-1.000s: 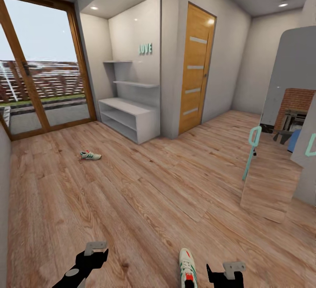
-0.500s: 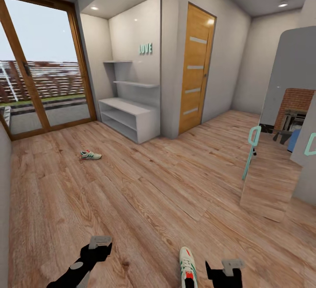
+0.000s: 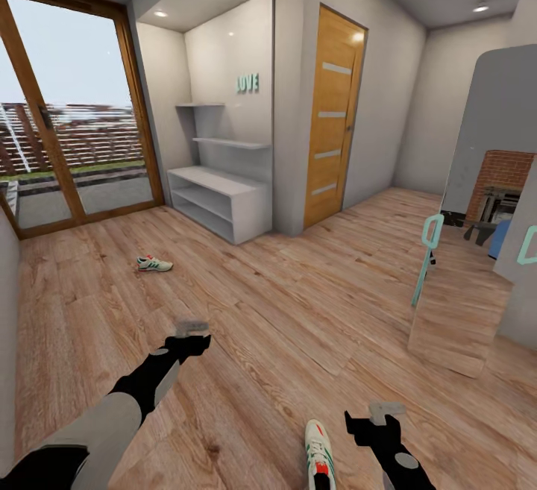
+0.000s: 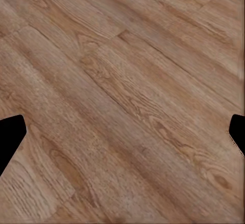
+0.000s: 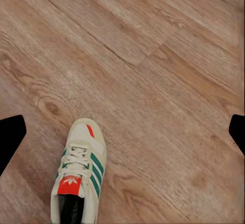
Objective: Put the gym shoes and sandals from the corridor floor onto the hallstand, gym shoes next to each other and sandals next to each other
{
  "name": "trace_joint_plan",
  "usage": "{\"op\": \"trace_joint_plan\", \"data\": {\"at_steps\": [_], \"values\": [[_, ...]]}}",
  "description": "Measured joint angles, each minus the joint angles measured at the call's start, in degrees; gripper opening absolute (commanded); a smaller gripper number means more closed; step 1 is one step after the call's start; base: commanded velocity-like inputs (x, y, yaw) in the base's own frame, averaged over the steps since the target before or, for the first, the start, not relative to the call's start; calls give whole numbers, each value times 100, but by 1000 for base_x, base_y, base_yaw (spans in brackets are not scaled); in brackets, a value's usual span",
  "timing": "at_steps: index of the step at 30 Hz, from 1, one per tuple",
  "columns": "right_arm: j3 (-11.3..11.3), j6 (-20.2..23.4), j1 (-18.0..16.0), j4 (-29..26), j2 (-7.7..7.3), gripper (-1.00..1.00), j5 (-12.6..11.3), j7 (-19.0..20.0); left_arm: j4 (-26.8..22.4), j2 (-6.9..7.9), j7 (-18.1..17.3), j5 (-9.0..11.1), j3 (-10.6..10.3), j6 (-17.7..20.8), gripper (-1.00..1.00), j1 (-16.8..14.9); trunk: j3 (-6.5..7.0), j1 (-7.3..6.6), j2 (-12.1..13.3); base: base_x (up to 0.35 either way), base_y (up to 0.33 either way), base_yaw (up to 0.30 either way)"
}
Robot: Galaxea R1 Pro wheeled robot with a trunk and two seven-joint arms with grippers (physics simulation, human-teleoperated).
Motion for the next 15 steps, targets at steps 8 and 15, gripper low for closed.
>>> {"op": "trace_joint_plan", "data": {"at_steps": [8, 15], "values": [[30, -30, -49, 673, -5, 100, 0, -126, -28, -78, -9, 3, -601, 25, 100, -15, 0, 0, 0, 0, 0, 0], [37, -40, -53, 975, -2, 100, -4, -122, -167, -63, -14, 35, -798, 55, 100, 6, 0, 0, 0, 0, 0, 0]]}}
